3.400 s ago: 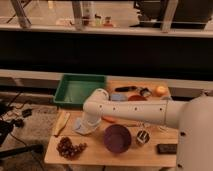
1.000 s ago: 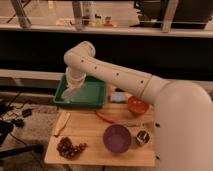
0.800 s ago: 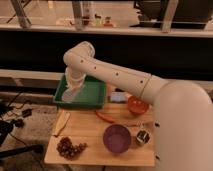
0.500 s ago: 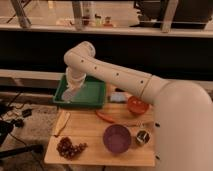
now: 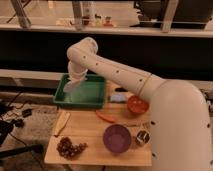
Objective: Place towel in tray
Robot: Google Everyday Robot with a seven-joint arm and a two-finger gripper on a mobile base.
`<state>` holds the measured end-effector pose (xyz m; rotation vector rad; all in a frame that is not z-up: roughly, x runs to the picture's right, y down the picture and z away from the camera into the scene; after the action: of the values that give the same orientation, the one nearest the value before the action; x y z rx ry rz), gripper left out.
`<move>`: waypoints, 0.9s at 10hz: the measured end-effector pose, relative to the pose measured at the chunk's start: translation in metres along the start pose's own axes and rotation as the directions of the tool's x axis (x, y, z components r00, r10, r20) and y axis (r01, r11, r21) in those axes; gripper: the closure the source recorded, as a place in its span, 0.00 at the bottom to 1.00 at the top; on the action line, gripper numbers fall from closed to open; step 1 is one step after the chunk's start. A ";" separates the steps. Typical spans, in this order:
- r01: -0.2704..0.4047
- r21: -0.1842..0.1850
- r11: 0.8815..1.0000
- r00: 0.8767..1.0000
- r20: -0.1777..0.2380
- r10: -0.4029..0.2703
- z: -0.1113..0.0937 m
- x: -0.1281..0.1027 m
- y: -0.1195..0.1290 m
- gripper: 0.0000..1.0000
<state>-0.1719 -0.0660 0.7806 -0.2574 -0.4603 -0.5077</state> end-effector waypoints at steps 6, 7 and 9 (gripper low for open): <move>-0.075 0.037 0.997 0.995 0.063 0.072 0.028 0.001 0.006 1.00; -0.074 0.042 0.996 0.995 0.063 0.072 0.033 0.001 0.005 1.00; -0.080 0.055 0.995 0.996 0.053 0.078 0.038 0.009 0.003 1.00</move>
<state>-0.1768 -0.0543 0.8180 -0.2332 -0.5109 -0.4110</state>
